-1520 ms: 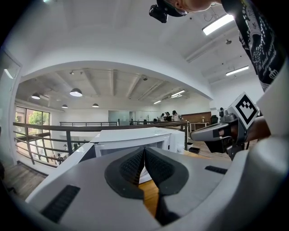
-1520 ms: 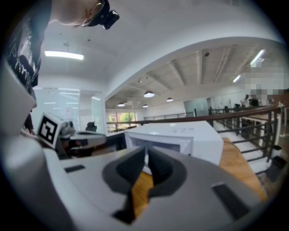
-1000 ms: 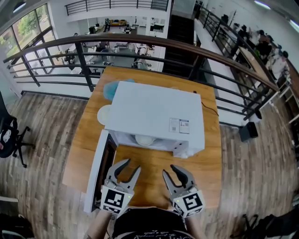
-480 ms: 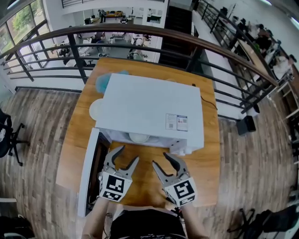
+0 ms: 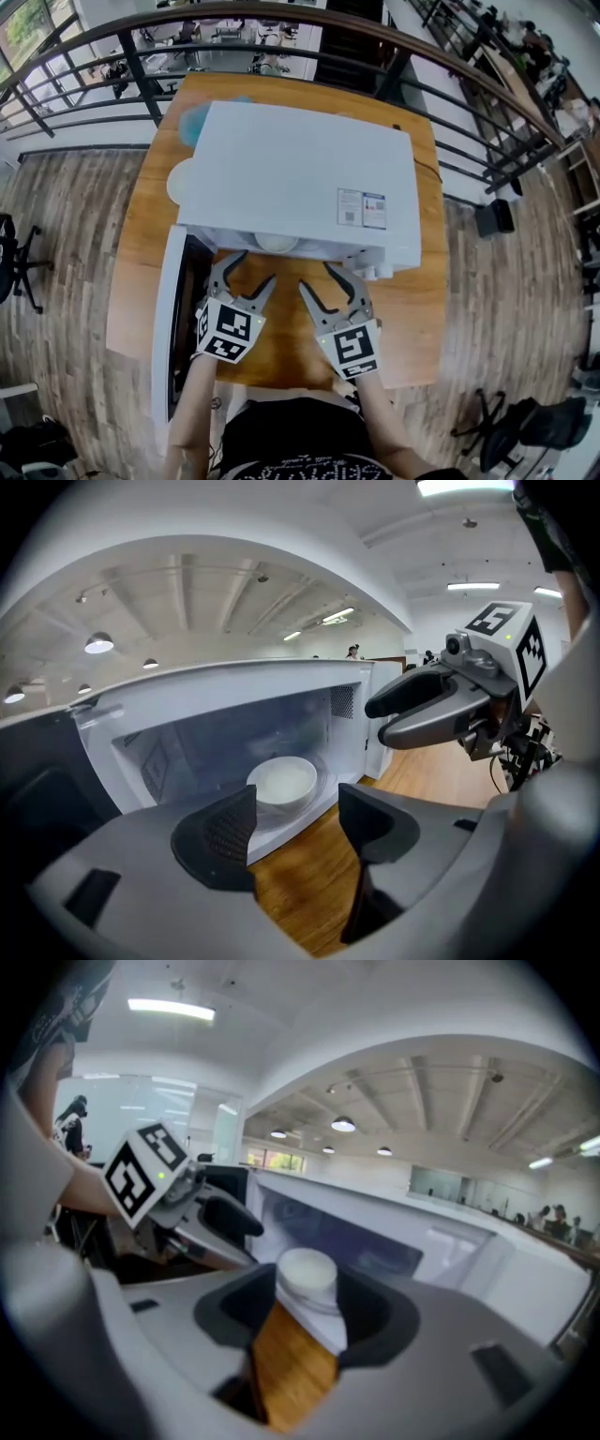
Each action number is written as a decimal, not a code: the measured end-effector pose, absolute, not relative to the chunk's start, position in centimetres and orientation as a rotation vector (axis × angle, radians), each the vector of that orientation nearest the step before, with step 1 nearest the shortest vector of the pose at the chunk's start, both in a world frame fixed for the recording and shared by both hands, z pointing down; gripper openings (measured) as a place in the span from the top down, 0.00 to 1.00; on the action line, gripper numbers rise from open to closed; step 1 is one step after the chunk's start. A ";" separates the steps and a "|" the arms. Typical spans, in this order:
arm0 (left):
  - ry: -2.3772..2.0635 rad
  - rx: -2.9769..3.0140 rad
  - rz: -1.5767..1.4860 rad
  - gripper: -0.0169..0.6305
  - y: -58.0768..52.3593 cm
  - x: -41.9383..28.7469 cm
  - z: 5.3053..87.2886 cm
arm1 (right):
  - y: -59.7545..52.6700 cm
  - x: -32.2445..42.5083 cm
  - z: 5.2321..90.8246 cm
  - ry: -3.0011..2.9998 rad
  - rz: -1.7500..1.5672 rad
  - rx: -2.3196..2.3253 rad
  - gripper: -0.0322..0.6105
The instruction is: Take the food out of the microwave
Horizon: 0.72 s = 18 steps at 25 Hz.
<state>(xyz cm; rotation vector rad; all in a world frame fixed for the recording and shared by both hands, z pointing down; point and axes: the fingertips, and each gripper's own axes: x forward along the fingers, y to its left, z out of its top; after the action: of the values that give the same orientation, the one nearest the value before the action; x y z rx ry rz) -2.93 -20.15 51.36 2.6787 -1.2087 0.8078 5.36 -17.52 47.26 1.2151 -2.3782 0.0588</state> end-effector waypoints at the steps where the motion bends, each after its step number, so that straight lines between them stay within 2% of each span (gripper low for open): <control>1: -1.202 2.676 0.832 0.52 -20.4 -3.0 51.9 | -17.7 5.4 47.7 -2.368 0.057 1.218 0.62; 11: -1.170 2.648 1.051 0.52 -22.8 -4.0 55.4 | -20.7 4.7 52.3 -2.293 0.088 1.147 0.62; 18: -1.033 2.623 1.238 0.46 -23.7 -3.0 57.9 | -21.9 4.2 55.7 -2.230 0.152 1.097 0.61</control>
<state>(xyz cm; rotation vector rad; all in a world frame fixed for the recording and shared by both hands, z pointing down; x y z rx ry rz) -2.98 -23.67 57.94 2.6227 -1.0326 1.2376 4.21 -21.89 55.72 1.0973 -2.2299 0.1518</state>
